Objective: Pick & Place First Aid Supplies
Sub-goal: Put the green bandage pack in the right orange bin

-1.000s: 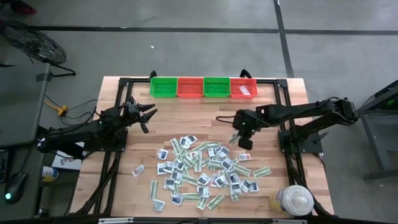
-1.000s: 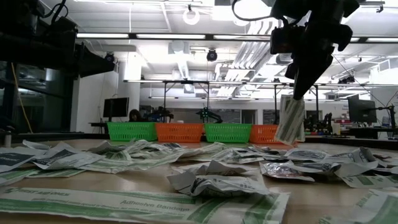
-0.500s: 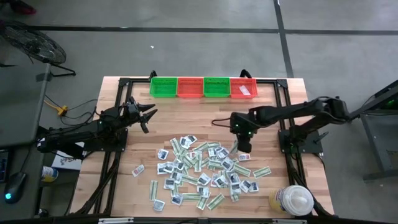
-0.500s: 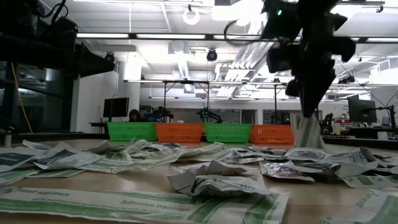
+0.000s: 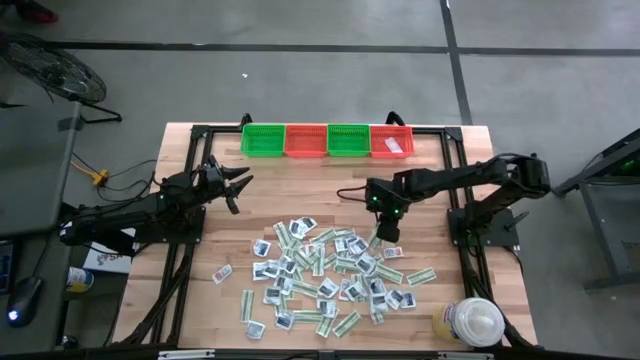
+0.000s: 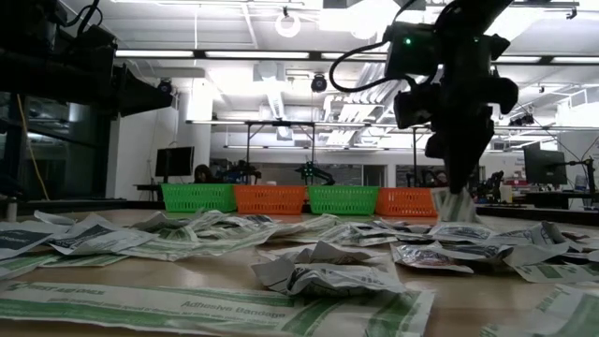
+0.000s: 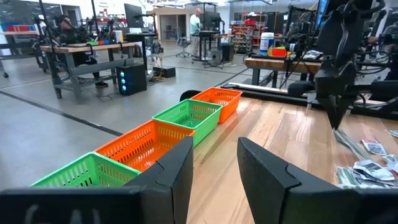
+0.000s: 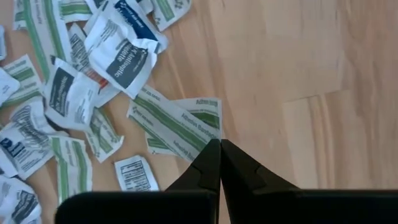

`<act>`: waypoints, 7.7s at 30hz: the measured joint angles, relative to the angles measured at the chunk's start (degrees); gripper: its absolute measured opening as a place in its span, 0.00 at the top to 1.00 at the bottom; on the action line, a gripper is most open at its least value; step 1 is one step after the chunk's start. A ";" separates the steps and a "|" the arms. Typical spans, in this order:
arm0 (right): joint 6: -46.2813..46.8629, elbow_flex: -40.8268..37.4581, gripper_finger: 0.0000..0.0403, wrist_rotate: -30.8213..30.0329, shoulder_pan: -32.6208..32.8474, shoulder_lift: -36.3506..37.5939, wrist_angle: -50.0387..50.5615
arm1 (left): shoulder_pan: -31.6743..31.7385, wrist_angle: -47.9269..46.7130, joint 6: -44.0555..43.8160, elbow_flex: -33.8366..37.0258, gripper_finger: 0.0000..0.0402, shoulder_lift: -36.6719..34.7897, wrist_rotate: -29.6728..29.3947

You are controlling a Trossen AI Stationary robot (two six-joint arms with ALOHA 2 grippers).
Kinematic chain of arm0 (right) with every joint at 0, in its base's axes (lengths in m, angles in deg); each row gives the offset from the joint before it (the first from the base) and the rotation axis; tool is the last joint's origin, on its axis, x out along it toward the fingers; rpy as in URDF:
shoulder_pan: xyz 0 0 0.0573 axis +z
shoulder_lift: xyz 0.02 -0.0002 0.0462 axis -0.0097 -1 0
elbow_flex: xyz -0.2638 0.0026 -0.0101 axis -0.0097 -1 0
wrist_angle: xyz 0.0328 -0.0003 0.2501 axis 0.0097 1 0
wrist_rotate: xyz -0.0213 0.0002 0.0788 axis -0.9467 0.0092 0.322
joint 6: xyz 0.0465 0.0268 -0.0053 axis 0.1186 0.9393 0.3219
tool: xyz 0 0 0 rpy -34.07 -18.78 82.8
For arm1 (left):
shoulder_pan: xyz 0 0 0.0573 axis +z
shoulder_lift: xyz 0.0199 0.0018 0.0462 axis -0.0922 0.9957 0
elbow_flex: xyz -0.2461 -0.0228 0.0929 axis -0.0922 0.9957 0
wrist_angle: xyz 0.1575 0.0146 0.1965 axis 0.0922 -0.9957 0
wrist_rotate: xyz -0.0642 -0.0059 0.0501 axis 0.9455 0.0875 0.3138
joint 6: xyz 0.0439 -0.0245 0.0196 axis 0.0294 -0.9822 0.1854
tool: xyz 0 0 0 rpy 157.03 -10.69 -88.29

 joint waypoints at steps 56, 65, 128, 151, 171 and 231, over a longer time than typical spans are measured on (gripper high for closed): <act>-3.40 0.00 0.85 8.13 0.02 -3.22 -6.32 | 0.00 0.00 0.00 -0.01 0.70 -0.01 0.00; -9.09 0.00 0.74 4.32 0.67 -4.39 -5.90 | 0.00 0.00 0.00 -0.01 0.70 0.00 0.00; 9.21 -0.09 1.00 -11.39 -6.49 8.14 -4.49 | 0.00 0.00 0.00 0.00 0.70 0.00 0.00; 20.03 -0.02 1.00 -15.90 -29.89 16.70 -7.27 | 0.01 0.00 0.00 -0.02 0.70 0.00 0.00; 30.89 0.07 1.00 -23.09 -38.27 6.27 -15.27 | 0.00 0.00 0.00 -0.02 0.70 -0.02 0.00; 26.10 0.02 0.58 -4.99 -7.80 4.65 5.59 | 0.01 0.00 0.00 -0.02 0.70 0.00 0.00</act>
